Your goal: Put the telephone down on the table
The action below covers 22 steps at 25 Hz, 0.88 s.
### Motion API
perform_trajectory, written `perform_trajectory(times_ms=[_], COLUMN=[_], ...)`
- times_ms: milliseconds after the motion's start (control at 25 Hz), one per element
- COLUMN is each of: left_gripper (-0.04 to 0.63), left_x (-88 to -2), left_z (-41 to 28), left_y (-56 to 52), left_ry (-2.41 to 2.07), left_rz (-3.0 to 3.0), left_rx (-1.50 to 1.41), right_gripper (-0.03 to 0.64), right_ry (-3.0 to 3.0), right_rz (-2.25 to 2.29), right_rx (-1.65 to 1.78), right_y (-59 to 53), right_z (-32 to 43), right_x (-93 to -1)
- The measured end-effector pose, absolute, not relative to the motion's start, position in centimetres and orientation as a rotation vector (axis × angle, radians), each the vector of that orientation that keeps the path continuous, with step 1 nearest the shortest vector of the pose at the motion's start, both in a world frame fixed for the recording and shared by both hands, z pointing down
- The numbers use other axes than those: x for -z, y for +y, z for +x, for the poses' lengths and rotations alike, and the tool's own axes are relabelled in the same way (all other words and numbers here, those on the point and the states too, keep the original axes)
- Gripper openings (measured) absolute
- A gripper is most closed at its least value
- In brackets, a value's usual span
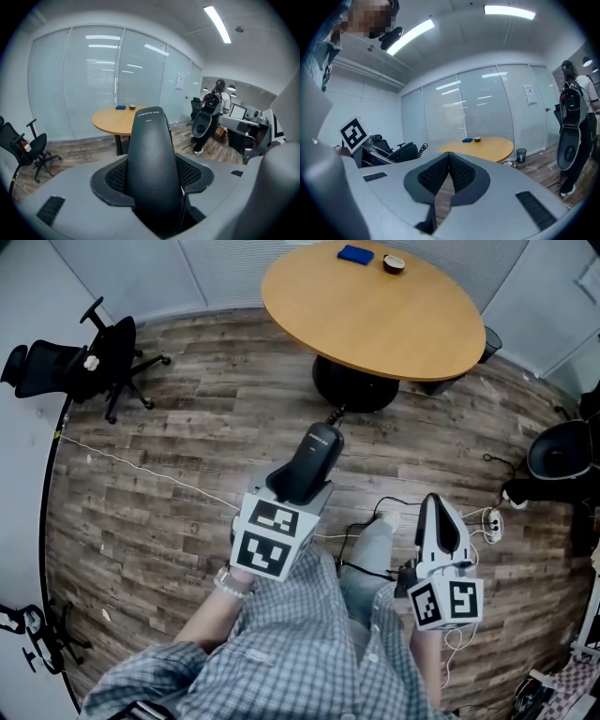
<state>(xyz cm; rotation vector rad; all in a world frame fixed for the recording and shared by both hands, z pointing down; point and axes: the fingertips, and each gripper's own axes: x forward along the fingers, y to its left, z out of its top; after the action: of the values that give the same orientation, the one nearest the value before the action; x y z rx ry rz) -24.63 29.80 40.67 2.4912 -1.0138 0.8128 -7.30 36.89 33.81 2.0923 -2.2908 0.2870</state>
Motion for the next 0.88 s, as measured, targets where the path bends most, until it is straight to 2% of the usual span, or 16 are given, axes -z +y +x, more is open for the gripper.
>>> perform_trajectory(times_ms=[400,880], left_gripper=[0.279,0.279], left_x=[-40.1,-40.2], left_z=[-24.8,-25.0], left_y=[28.9,23.7], left_ry=[-1.066,-1.151], left_rz=[2.470,2.429], left_rx=[-0.786,-0.784], right_gripper=[0.011,0.011], right_ry=[-2.323,-2.444], right_rz=[2.086,1.953], right_rx=[-0.336,-0.290], right_y=[36.3,28.7], right_z=[-6.5,-7.1], right_x=[-34.3,-34.0])
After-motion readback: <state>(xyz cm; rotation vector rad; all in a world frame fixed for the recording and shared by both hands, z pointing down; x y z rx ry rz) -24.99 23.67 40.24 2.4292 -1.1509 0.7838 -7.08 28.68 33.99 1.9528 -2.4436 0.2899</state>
